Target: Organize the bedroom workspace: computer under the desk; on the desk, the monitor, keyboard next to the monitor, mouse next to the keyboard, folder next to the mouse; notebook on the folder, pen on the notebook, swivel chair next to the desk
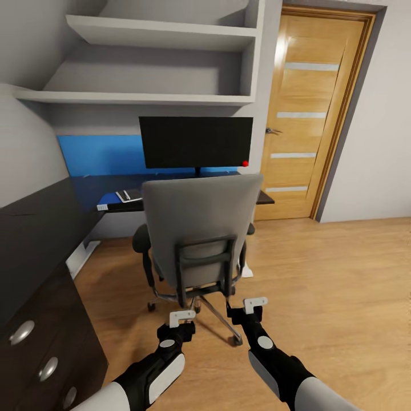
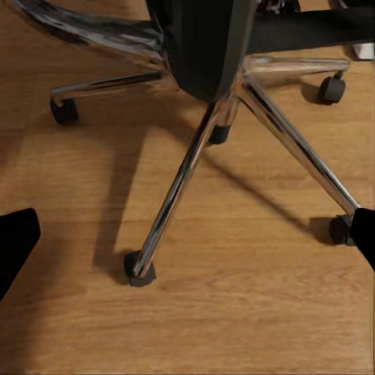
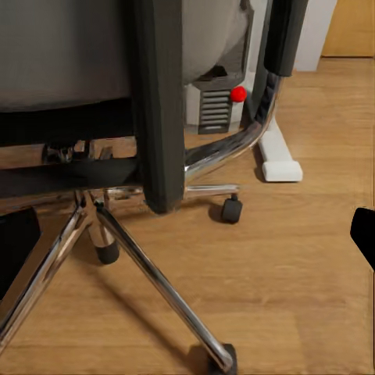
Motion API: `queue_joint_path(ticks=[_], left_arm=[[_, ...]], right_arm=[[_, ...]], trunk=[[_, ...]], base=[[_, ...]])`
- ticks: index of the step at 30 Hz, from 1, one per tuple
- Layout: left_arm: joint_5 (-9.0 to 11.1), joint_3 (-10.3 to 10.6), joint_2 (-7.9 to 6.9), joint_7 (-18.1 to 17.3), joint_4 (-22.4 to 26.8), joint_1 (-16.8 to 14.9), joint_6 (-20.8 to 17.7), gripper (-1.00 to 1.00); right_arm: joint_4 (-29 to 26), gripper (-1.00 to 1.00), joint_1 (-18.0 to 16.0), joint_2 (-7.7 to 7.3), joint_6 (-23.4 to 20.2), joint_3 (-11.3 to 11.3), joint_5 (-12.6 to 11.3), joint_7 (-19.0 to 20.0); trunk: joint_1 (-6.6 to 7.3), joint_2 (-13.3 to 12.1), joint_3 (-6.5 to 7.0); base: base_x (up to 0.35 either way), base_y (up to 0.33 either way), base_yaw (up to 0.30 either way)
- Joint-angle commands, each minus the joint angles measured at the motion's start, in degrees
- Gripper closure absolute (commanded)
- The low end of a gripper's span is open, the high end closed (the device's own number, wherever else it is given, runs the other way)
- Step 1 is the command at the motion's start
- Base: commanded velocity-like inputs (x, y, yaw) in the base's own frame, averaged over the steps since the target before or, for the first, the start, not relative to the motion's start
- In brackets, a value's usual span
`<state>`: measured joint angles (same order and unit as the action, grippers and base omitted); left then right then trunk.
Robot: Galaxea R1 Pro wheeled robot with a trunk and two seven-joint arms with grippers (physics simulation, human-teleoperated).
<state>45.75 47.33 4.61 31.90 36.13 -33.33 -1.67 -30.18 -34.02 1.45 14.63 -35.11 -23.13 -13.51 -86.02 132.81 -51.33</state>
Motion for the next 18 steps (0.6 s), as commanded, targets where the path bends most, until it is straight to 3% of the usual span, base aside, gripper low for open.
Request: queue_joint_path(ticks=[1,12,18], left_arm=[[0.19,0.30,-0.04,0.45,0.09,-0.07,-0.18,-1.00],[0.48,0.28,0.01,0.23,0.01,-0.07,-0.53,-1.00],[0.62,0.07,0.09,0.19,-1.69,-0.07,-0.76,-1.00]], right_arm=[[0.05,-1.00,-0.08,-0.04,0.32,-0.48,-0.60,-0.38],[0.22,-1.00,-0.08,-0.12,0.40,-0.43,-0.67,-0.29],[2.50,-1.00,-0.08,0.00,0.38,-0.21,-0.76,-0.29]], trunk=[[0.05,0.03,-0.05],[0.05,0.03,-0.05],[1.36,-2.38,1.02]], base=[[-0.326,0.000,0.000],[-0.334,0.000,0.000],[-0.336,0.000,0.000]])
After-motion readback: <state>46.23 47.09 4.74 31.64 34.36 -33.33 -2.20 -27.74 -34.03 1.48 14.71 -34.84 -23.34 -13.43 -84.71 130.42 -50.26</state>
